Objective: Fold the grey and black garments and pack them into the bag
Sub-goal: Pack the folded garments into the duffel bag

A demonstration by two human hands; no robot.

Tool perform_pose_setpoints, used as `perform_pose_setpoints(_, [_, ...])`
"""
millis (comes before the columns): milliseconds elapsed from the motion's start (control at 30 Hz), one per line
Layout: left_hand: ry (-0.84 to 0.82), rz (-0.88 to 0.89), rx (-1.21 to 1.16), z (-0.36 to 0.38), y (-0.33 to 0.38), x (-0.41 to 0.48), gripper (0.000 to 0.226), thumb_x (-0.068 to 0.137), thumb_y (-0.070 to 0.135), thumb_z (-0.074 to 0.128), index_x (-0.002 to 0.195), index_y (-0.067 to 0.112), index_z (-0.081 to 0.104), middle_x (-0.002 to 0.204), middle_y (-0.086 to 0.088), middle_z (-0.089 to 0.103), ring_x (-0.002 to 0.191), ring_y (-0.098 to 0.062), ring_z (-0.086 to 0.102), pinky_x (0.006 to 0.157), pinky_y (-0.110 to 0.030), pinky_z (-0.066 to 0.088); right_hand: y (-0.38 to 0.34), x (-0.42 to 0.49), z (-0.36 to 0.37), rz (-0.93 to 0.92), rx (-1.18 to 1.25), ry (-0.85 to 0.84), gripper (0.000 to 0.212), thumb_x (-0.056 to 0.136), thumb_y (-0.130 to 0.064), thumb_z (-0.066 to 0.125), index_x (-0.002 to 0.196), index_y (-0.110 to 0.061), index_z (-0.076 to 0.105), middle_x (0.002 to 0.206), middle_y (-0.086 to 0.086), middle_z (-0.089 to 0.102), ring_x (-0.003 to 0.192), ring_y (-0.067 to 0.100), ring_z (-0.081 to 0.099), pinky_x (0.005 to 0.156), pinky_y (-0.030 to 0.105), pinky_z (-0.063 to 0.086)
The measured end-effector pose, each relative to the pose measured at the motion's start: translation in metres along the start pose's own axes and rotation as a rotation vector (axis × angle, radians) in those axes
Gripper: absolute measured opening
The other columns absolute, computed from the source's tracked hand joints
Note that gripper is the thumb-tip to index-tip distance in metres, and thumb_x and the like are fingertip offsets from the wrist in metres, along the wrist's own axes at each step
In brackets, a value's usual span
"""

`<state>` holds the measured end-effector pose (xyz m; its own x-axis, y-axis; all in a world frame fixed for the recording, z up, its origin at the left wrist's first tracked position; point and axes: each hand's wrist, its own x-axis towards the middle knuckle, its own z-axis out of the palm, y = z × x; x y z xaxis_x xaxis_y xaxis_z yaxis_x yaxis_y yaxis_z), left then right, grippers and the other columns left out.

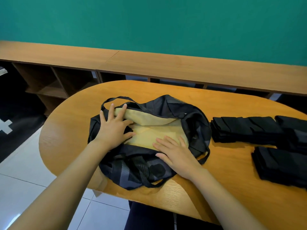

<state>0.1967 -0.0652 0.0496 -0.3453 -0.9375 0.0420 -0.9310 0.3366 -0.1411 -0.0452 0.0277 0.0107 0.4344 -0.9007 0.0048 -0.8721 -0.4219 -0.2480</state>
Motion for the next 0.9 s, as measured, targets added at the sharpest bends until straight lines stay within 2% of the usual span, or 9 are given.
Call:
perform_pose_setpoints(67, [-0.003, -0.033, -0.072, -0.003, 0.003, -0.002, 0.048, 0.094, 0.058, 0.047, 0.137, 0.037, 0.05, 0.163, -0.001, -0.009, 0.146, -0.04, -0.017, 0.113, -0.069, 0.0, 0.005, -0.013, -0.019, -0.053, 0.058, 0.177, 0.054, 0.102, -0.05, 0.022, 0.138, -0.024, 0.052, 0.147, -0.007, 0.045, 0.138, 0.013, 0.036, 0.115, 0.039, 0.027])
perform_pose_setpoints(133, [-0.028, -0.049, -0.113, -0.001, 0.007, -0.003, 0.046, 0.095, 0.054, 0.048, 0.137, 0.036, 0.05, 0.163, -0.001, -0.008, 0.145, -0.038, -0.018, 0.113, -0.069, -0.001, 0.02, -0.03, -0.034, -0.077, 0.036, 0.495, 0.038, 0.103, -0.035, 0.039, 0.124, -0.014, 0.062, 0.132, 0.0, 0.058, 0.124, 0.015, 0.05, 0.106, 0.033, 0.038])
perform_pose_setpoints(233, [-0.044, -0.062, -0.13, 0.002, 0.013, -0.003, 0.042, 0.096, 0.051, 0.049, 0.135, 0.035, 0.053, 0.163, -0.003, -0.008, 0.145, -0.038, -0.021, 0.112, -0.069, -0.002, 0.055, -0.053, -0.057, 0.173, -0.057, 0.766, 0.03, 0.1, -0.028, 0.045, 0.115, -0.009, 0.062, 0.124, 0.005, 0.059, 0.117, 0.02, 0.052, 0.103, 0.035, 0.036])
perform_pose_setpoints(300, [-0.05, -0.068, -0.131, 0.005, 0.016, -0.001, 0.04, 0.096, 0.05, 0.049, 0.131, 0.034, 0.056, 0.163, -0.003, -0.007, 0.145, -0.038, -0.021, 0.112, -0.069, -0.003, 0.084, -0.061, -0.067, 0.42, -0.09, 0.708, 0.033, 0.101, -0.032, 0.045, 0.123, -0.01, 0.056, 0.134, 0.006, 0.052, 0.125, 0.023, 0.047, 0.107, 0.04, 0.033])
perform_pose_setpoints(367, [-0.056, -0.079, -0.125, 0.007, 0.017, -0.001, 0.038, 0.096, 0.05, 0.048, 0.129, 0.035, 0.057, 0.163, -0.003, -0.007, 0.145, -0.038, -0.021, 0.112, -0.068, -0.003, 0.111, -0.064, -0.068, 0.564, -0.117, 0.5, 0.046, 0.1, -0.04, 0.045, 0.136, -0.012, 0.047, 0.149, 0.005, 0.039, 0.14, 0.023, 0.032, 0.116, 0.046, 0.023])
perform_pose_setpoints(467, [-0.041, -0.084, -0.152, 0.009, 0.016, 0.0, 0.036, 0.095, 0.05, 0.049, 0.126, 0.035, 0.059, 0.163, -0.002, -0.004, 0.145, -0.037, -0.019, 0.113, -0.067, -0.002, 0.128, -0.067, -0.066, 0.591, -0.115, 0.213, 0.062, 0.098, -0.052, 0.042, 0.148, -0.018, 0.033, 0.158, 0.002, 0.026, 0.147, 0.018, 0.018, 0.121, 0.046, 0.011])
perform_pose_setpoints(600, [-0.03, -0.074, -0.163, 0.012, 0.012, -0.001, 0.034, 0.095, 0.049, 0.052, 0.124, 0.036, 0.06, 0.164, 0.0, -0.003, 0.146, -0.035, -0.02, 0.113, -0.065, -0.002, 0.118, -0.069, -0.072, 0.608, -0.3, 0.017, 0.082, 0.088, -0.066, 0.048, 0.152, -0.019, 0.025, 0.155, 0.005, 0.03, 0.141, 0.026, 0.027, 0.113, 0.041, 0.025])
perform_pose_setpoints(800, [-0.028, -0.07, -0.148, 0.014, 0.012, 0.0, 0.035, 0.094, 0.049, 0.052, 0.126, 0.036, 0.06, 0.164, -0.001, -0.002, 0.146, -0.036, -0.019, 0.113, -0.066, -0.002, 0.108, -0.077, -0.075, 0.598, -0.341, -0.012, 0.092, 0.069, -0.077, 0.061, 0.138, -0.019, 0.041, 0.13, 0.006, 0.04, 0.123, 0.026, 0.035, 0.099, 0.035, 0.038])
perform_pose_setpoints(900, [-0.022, -0.066, -0.148, 0.014, 0.012, 0.0, 0.036, 0.094, 0.049, 0.052, 0.126, 0.036, 0.06, 0.164, -0.002, -0.002, 0.146, -0.036, -0.019, 0.113, -0.066, -0.002, 0.115, -0.079, -0.066, 0.603, -0.181, -0.027, 0.11, 0.059, -0.08, 0.068, 0.144, -0.021, 0.029, 0.151, 0.009, 0.026, 0.137, 0.032, 0.026, 0.114, 0.045, 0.028])
